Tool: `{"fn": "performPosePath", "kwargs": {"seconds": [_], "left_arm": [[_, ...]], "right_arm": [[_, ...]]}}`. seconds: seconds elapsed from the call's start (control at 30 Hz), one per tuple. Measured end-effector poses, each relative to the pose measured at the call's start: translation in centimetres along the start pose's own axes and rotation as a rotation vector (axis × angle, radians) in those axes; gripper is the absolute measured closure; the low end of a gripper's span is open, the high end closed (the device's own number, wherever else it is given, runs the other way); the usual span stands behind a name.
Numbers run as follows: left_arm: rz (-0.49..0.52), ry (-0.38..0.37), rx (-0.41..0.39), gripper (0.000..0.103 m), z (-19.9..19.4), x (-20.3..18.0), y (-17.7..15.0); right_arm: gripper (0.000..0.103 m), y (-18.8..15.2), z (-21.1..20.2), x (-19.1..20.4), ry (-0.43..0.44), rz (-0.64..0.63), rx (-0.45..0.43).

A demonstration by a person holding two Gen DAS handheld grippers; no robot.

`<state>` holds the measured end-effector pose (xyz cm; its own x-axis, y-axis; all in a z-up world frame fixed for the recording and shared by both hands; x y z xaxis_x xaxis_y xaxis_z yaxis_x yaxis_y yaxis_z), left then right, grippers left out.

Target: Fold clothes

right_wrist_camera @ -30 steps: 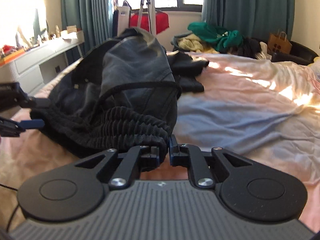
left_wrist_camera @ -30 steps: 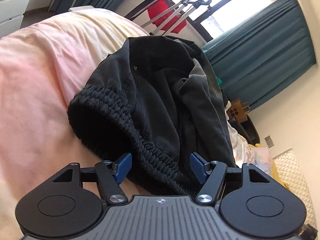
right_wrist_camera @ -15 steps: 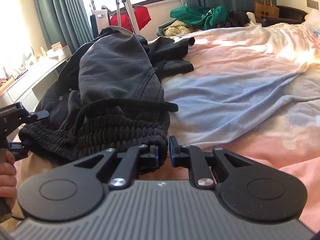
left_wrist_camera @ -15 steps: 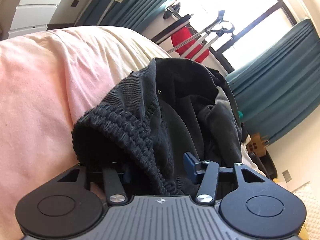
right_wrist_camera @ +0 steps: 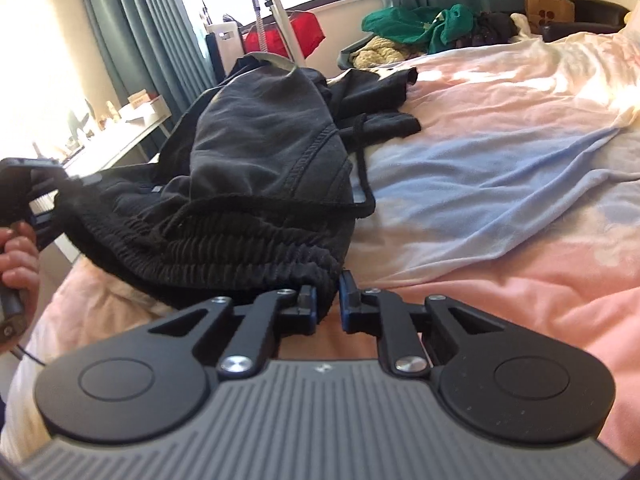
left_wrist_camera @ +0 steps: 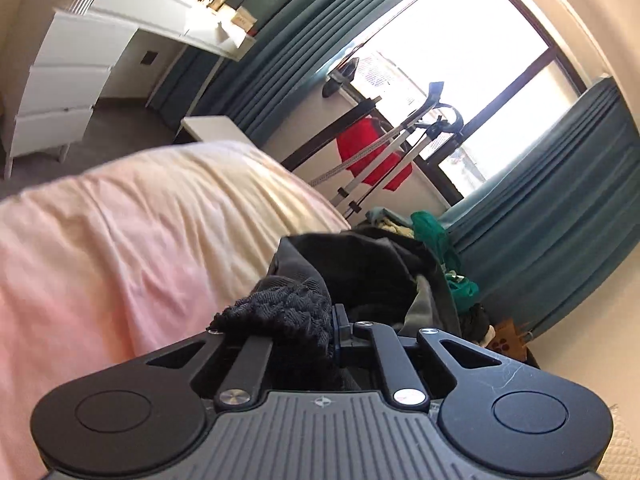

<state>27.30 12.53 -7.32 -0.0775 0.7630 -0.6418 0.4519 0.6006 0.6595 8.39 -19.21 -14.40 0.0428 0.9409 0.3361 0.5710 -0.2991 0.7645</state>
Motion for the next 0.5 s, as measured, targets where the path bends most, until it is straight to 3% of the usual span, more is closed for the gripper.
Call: {"fn": "performPosePath", "kwargs": {"seconds": [0.17, 0.3, 0.4, 0.5], "left_arm": [[0.105, 0.04, -0.08, 0.095, -1.4, -1.6, 8.7], [0.218, 0.149, -0.135, 0.095, -1.0, -1.4, 15.3], [0.275, 0.243, -0.121, 0.094, 1.2, 0.6, 17.7], [0.275, 0.281, -0.056, 0.094, 4.0, 4.3, 16.9]], "right_arm": [[0.088, 0.7, -1.6, 7.5, 0.155, -0.023, -0.054], [0.088, 1.0, -0.6, 14.5, 0.331, 0.023, -0.06], [0.088, 0.2, 2.3, 19.3, 0.409, 0.002, -0.023], [0.088, -1.3, 5.9, 21.9, 0.422, -0.02, 0.034]]}}
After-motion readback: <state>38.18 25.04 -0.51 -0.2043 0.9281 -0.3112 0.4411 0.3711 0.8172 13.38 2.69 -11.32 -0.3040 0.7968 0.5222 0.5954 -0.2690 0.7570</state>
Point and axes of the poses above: each gripper's, at about its wrist camera, not at the fingertips, and z roughly the way its jaws point, x to its left, y to its top, the point moved 7 cm from there along z, roughly the way its jaws point
